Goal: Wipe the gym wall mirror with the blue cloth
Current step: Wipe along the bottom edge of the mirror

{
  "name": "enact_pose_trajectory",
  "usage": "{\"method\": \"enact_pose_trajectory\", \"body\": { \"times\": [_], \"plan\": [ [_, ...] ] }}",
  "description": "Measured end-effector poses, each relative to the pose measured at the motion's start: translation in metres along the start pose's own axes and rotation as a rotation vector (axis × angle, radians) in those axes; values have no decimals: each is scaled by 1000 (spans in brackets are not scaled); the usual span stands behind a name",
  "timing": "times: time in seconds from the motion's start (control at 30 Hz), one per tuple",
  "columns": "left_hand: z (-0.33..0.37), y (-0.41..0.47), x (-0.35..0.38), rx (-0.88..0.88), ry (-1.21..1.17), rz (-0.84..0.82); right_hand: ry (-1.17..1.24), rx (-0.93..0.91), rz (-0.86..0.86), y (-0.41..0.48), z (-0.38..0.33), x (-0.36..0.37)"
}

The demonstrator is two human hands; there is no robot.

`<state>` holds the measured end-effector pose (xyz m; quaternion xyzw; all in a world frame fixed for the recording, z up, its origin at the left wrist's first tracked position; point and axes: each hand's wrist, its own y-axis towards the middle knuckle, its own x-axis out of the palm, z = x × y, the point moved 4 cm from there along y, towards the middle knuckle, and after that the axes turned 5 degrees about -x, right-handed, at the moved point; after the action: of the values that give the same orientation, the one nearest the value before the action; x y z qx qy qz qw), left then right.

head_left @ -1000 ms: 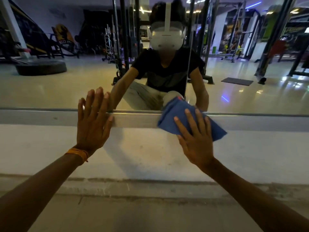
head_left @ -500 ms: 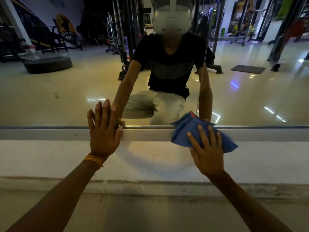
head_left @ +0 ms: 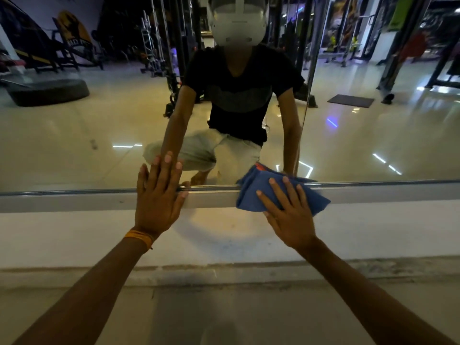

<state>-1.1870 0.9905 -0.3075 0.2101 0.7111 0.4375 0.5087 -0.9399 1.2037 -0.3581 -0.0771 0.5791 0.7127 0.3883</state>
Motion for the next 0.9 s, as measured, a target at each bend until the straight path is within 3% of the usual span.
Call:
{"method": "enact_pose_trajectory", "body": {
  "times": [0.13, 0.27, 0.4, 0.53, 0.6, 0.67, 0.77, 0.83, 0.9],
  "plan": [
    [-2, -1, 6, -5, 1, 41, 40, 165, -10, 6, -9, -5],
    [-5, -2, 8, 27, -28, 18, 81, 10, -65, 44, -80, 13],
    [-11, -4, 5, 57, -34, -14, -28, -7, -73, 29, -54, 7],
    [-24, -7, -8, 106, -82, -32, 12, 237, -92, 6, -33, -16],
    [-49, -17, -20, 22, -94, 6, 88, 431, -57, 16, -61, -14],
    [-82, -28, -29, -46, -63, 38, 137, 505, -41, 39, -102, -2],
    [-122, -40, -27, 63, 42, 25, 152, 356, -32, 70, -156, 19],
    [-129, -41, -21, 124, 78, 39, 140, 280, -20, 68, -152, 22],
    [-130, -41, -17, 125, 73, 75, 130, 319, -2, 55, -126, 14]
  ]
}}
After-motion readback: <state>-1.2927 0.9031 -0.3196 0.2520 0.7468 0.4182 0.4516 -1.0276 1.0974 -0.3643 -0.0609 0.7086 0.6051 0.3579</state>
